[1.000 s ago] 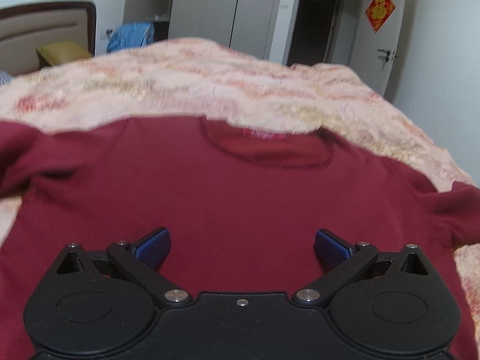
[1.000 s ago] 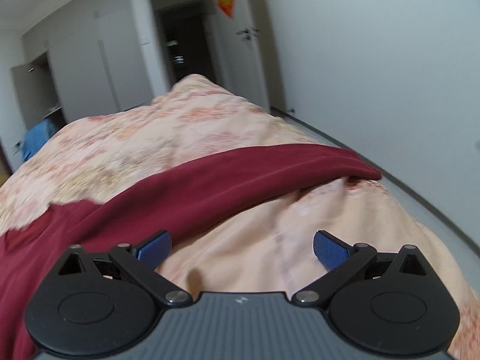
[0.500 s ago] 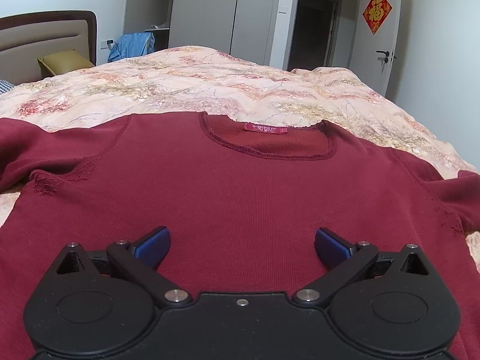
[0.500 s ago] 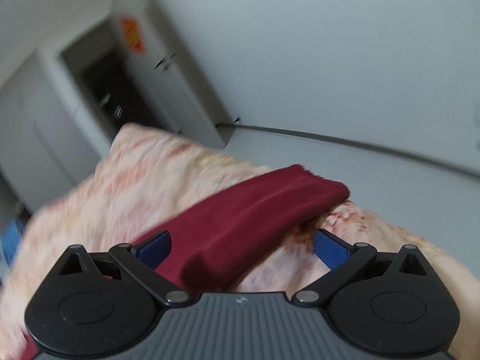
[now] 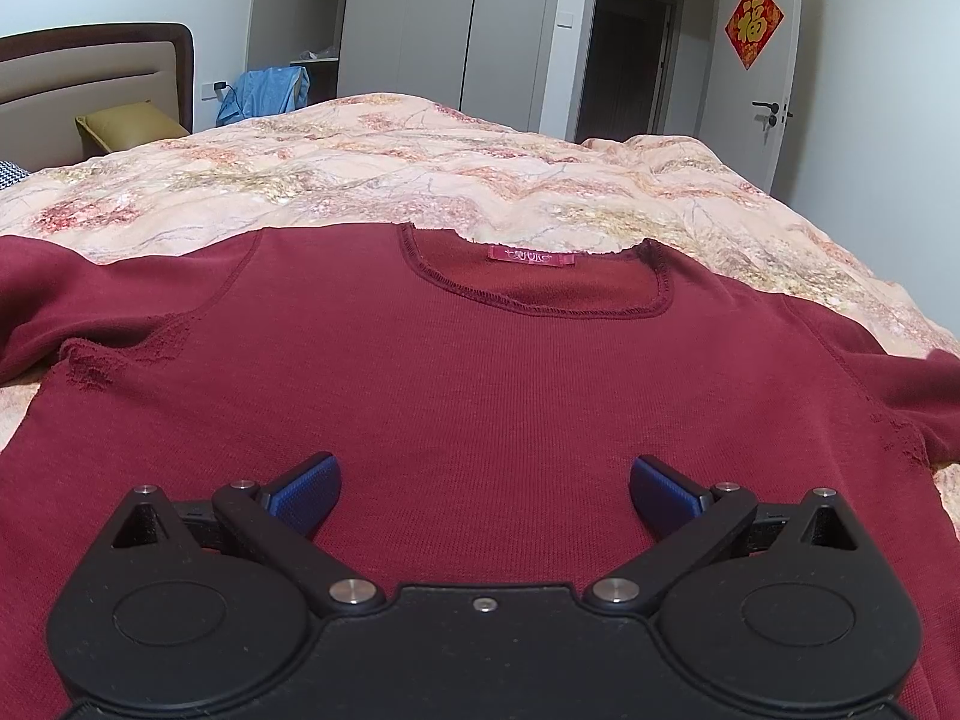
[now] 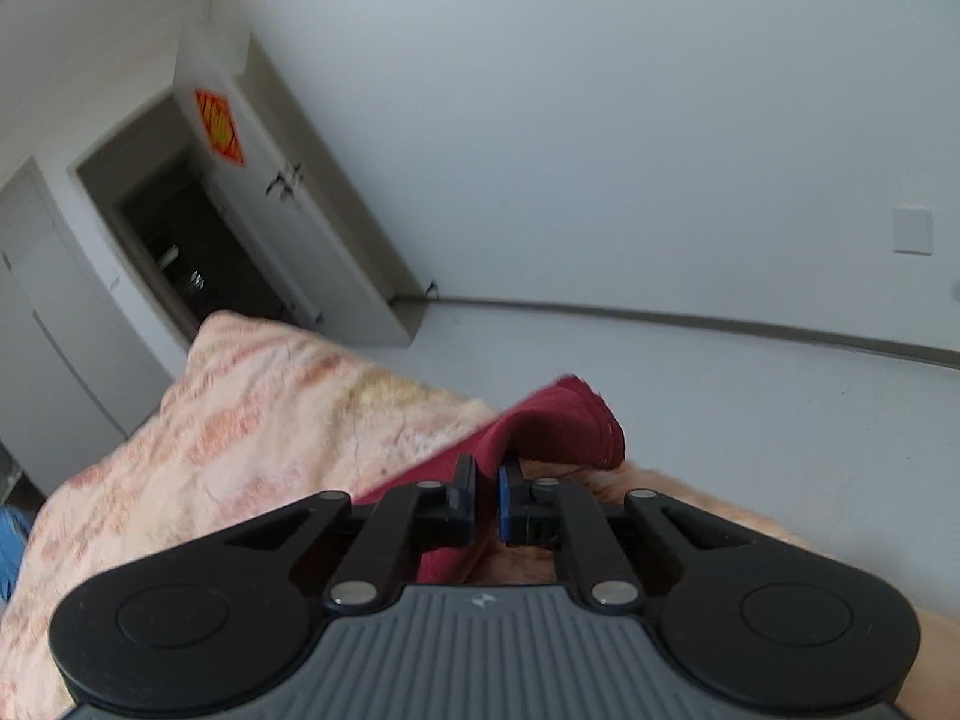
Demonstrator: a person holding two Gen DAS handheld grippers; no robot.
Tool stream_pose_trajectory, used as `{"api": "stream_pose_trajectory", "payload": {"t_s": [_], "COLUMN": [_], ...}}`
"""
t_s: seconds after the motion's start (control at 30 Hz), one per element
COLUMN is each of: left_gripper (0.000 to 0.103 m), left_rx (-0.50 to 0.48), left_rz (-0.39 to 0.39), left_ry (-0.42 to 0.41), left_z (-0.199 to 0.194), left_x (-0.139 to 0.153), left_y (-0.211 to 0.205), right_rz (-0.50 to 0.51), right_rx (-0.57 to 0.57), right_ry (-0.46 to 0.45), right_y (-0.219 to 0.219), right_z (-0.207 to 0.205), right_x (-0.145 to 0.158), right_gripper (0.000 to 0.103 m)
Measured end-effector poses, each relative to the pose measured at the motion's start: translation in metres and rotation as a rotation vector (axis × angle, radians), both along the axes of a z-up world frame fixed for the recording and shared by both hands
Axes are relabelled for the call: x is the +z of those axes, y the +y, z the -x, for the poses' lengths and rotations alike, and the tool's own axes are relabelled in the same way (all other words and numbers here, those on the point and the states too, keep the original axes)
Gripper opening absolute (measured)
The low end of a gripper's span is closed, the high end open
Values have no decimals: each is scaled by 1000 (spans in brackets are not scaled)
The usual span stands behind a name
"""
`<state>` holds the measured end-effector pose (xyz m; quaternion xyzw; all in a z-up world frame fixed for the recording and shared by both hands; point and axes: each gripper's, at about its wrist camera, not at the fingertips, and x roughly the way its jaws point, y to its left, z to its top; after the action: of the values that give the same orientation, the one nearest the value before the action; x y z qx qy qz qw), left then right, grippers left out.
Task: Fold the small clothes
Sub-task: 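Close the right gripper on the sleeve cuff and lift it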
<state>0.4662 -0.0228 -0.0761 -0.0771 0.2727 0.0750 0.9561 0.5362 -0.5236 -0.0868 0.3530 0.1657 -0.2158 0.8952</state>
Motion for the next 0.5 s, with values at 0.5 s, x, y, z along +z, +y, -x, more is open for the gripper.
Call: {"api": "stream_pose_trajectory", "payload": {"t_s": [0.5], "left_gripper": [103], "left_rx": [0], "left_rz": [4], "left_ry": [-1], "left_z": [1], "left_x": [0], "left_y": [1], "right_rz": [89], "right_rx": [-8], "right_ry": [34], "right_y": [10], "right_z": [45], "right_x": [1], "right_gripper": [8]}}
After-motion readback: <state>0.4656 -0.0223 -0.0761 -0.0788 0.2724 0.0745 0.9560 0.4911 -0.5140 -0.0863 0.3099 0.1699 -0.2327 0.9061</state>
